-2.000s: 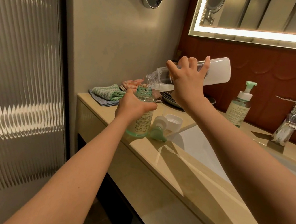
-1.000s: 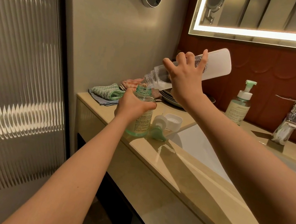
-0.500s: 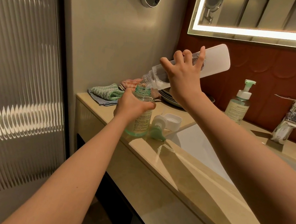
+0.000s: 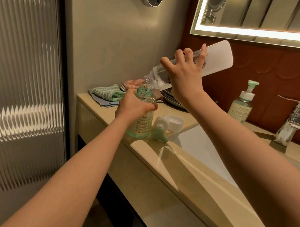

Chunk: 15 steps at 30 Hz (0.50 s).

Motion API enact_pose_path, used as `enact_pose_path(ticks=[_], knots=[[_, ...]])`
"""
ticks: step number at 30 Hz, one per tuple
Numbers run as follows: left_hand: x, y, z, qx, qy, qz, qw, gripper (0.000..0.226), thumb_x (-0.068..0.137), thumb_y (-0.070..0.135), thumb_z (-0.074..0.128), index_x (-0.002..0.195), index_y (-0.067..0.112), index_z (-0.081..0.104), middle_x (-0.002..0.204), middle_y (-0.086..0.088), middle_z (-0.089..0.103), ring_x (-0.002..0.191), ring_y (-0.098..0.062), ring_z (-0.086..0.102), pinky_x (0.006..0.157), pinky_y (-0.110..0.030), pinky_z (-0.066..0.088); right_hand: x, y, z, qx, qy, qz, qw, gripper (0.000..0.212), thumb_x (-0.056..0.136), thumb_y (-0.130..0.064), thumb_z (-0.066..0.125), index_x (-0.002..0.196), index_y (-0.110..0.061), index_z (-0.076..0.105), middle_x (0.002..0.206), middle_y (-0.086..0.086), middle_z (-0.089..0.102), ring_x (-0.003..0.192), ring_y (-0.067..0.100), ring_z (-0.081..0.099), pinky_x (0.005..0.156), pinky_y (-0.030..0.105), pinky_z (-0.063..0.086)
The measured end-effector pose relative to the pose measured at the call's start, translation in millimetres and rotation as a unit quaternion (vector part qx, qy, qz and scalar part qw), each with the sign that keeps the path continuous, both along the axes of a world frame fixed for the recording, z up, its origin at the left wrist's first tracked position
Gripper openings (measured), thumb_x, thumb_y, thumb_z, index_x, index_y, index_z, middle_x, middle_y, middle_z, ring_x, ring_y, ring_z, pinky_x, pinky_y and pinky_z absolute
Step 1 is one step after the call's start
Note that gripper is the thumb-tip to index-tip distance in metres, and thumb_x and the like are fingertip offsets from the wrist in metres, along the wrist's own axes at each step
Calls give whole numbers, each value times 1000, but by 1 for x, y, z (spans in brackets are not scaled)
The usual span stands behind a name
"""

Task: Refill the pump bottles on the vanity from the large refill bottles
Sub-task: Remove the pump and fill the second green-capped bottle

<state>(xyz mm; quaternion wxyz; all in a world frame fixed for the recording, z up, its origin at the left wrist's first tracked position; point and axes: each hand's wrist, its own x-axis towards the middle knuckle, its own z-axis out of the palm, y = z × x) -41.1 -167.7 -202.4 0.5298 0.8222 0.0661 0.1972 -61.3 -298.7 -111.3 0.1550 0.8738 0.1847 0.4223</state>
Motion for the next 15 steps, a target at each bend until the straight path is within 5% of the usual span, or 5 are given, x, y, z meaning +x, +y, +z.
enact_pose_path(ticks=[15], knots=[[-2,0,0,-10,-2,-6,1000,79,55,45,80,121,14,49,114,-3,62,105,-25,58,93,-44,48,1,-1,-2,6,5,-8,1000,54,84,-6,57,133,-18,36,137,21,34,133,40,24,108,63,-5]])
